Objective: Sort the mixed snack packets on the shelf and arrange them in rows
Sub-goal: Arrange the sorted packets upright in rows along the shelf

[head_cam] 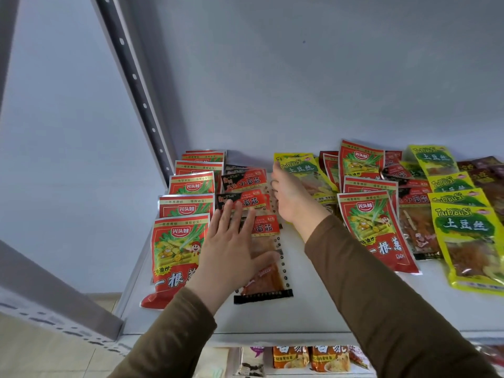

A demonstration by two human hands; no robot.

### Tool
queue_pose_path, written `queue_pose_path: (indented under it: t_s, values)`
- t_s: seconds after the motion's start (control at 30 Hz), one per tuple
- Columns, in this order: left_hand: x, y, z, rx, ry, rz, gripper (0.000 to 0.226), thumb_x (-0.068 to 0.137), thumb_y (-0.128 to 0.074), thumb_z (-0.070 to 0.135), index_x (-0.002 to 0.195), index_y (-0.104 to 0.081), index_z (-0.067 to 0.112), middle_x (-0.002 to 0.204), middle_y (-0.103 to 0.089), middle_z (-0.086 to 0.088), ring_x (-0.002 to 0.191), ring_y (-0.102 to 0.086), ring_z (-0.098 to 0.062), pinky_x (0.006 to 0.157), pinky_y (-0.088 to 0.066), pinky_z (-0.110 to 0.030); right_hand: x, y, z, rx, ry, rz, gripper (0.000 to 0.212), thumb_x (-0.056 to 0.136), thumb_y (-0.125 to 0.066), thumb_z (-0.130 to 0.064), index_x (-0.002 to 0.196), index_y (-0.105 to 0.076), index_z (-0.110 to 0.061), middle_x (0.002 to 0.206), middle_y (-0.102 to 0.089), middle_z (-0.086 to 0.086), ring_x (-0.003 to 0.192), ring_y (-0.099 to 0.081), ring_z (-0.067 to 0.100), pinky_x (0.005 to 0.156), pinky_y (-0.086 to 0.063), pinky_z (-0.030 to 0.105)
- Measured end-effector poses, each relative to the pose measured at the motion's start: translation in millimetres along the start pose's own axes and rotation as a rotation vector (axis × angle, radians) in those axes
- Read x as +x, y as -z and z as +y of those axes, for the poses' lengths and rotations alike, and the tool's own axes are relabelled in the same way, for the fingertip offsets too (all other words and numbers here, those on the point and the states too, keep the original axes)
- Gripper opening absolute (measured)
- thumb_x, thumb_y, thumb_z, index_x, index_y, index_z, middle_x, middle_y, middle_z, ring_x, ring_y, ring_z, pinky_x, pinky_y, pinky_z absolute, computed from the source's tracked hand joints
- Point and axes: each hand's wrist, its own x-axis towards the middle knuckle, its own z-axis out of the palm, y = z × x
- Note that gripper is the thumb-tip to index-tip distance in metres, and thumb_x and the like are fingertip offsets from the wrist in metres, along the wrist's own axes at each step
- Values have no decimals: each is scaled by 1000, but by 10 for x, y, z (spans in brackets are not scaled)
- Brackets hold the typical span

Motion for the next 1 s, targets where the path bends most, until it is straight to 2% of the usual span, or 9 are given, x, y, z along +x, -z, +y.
queue_pose_path:
  t_s: [0.1, 0.17, 0.27, 0.37, 0.53, 0.63, 0.77, 0.87, 1.0]
  values:
    - [-100, 14, -35, -11, 16, 88, 99, 87, 4, 89, 162, 15, 26, 167, 23, -5, 153, 29, -25, 125, 18, -44, -199, 45, 86, 51, -3, -24, 57, 99, -39, -66, 141, -51, -28, 116, -70, -2, 94, -74, 7, 54, -55, 26]
    - [-189, -12, -16, -3, 37, 112, 98, 86, 9, 87, 162, 14, 26, 167, 22, -7, 154, 27, -27, 125, 18, -44, -239, 76, 222, 69, 4, -34, 43, 99, -42, -64, 116, -65, -32, 91, -78, 1, 75, -77, 13, 62, -62, 36]
    - [-251, -86, 33, -4, 40, 67, 92, 89, 9, 84, 163, 13, 29, 169, 18, -9, 156, 21, -30, 124, 19, -43, -303, 72, 367, 58, 7, -25, 47, 98, -45, -65, 117, -69, -30, 105, -78, 1, 100, -74, 24, 91, -58, 49]
    - [-208, -112, 3, 6, 17, 48, 87, 93, 2, 80, 163, 13, 30, 170, 15, -10, 156, 20, -30, 124, 20, -44, -365, 62, 427, 32, 22, -36, 56, 98, -42, -68, 138, -58, -32, 129, -68, 3, 120, -63, 27, 102, -51, 54]
    - [-134, -56, -91, 27, -29, 37, 85, 95, -6, 77, 164, 9, 29, 172, 9, -8, 157, 17, -28, 125, 19, -46, -420, 130, 485, 46, 69, -23, 40, 103, -42, -58, 118, -66, -30, 91, -79, -8, 80, -76, 8, 59, -57, 25]
    - [-147, -12, -143, -12, -29, 71, 87, 94, -3, 79, 163, 10, 28, 171, 12, -4, 155, 23, -26, 126, 17, -45, -485, 204, 516, 82, 116, -26, 30, 106, -35, -54, 104, -61, -39, 78, -74, -25, 69, -68, -13, 61, -50, 15]
    - [-243, 21, -243, -15, 33, 130, 91, 91, 4, 82, 164, 9, 27, 170, 15, 1, 154, 26, -22, 121, 24, -39, -579, 262, 664, 135, 157, -17, 27, 105, -32, -56, 119, -52, -44, 93, -68, -34, 82, -63, -21, 67, -46, 5]
    - [-314, -31, -189, 32, -1, 86, 97, 88, 6, 85, 164, 6, 24, 170, 14, 0, 154, 26, -22, 122, 24, -42, -620, 175, 823, 133, 145, -55, 48, 102, -31, -63, 125, -62, -34, 110, -75, -15, 107, -69, 1, 89, -53, 25]
    - [-348, -98, -145, 60, -1, 70, 97, 88, 10, 84, 164, 8, 24, 171, 13, -2, 154, 27, -22, 122, 24, -44, -684, 34, 828, 125, 142, -24, 57, 98, -36, -68, 139, -56, -34, 124, -71, -7, 124, -61, 16, 113, -41, 48]
